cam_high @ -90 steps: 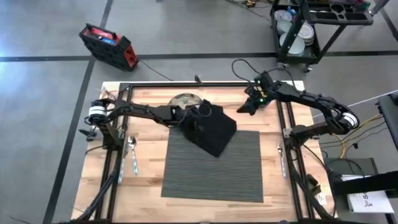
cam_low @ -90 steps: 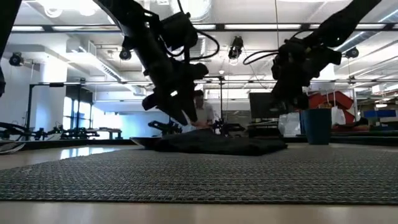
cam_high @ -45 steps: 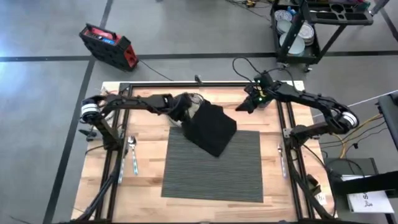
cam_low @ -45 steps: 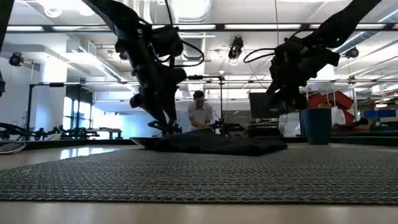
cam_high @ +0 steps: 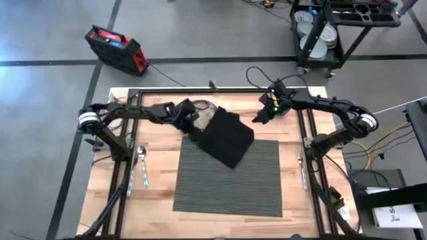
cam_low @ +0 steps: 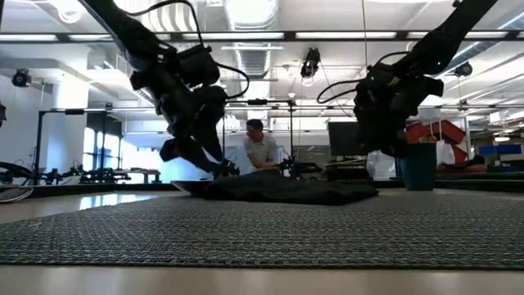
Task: Set table place
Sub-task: Fold the black napkin
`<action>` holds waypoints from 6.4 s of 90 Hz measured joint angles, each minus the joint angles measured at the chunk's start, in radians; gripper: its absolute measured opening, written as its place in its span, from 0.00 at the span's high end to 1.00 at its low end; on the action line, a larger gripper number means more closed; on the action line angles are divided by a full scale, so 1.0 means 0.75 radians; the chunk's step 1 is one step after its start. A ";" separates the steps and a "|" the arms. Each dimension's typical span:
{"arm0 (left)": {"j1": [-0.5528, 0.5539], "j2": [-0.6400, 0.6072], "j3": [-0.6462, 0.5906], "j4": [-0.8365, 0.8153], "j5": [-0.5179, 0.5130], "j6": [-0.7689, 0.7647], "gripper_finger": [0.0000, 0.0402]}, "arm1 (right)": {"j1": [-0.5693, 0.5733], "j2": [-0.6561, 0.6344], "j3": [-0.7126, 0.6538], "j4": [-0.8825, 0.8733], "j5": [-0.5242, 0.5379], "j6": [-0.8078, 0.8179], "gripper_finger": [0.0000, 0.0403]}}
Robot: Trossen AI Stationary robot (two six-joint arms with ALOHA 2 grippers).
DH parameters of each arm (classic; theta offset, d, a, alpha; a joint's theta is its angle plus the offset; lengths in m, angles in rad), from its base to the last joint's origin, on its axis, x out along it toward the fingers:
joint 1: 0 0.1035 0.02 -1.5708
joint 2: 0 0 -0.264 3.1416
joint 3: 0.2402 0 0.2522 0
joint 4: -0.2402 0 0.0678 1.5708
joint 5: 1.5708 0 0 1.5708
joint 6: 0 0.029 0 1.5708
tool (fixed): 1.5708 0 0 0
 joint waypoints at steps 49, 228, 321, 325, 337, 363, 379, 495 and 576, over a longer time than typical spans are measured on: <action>-0.005 0.002 -0.155 0.285 0.103 -0.115 0.44 | 0.011 0.004 0.000 0.002 0.023 0.000 0.74; -0.005 -0.436 -0.162 -0.069 -0.377 -0.079 1.00 | 0.014 0.004 0.000 0.056 0.026 0.017 0.87; 0.024 -0.370 -0.162 -0.044 -0.466 -0.016 0.73 | 0.261 0.072 -0.001 0.117 0.009 0.157 0.65; 0.024 -0.372 -0.162 -0.043 -0.464 -0.027 0.68 | 0.270 0.111 -0.001 0.140 -0.026 0.170 0.64; 0.024 -0.376 -0.162 -0.039 -0.433 -0.071 0.54 | 0.284 0.230 -0.002 0.231 -0.039 0.204 0.66; 0.015 -0.393 -0.148 -0.031 -0.317 -0.129 0.42 | 0.288 0.410 0.035 0.401 -0.061 0.301 0.72; 0.014 -0.434 -0.117 -0.030 -0.315 -0.121 0.45 | 0.316 0.485 0.120 0.406 -0.091 0.301 0.71; -0.266 -0.350 -0.084 -0.007 -0.317 -0.071 0.65 | 0.340 0.503 0.524 0.238 -0.164 0.310 1.00; -0.584 -0.135 0.035 0.360 -1.047 0.262 0.61 | 0.302 0.504 0.619 0.193 -0.153 0.290 1.00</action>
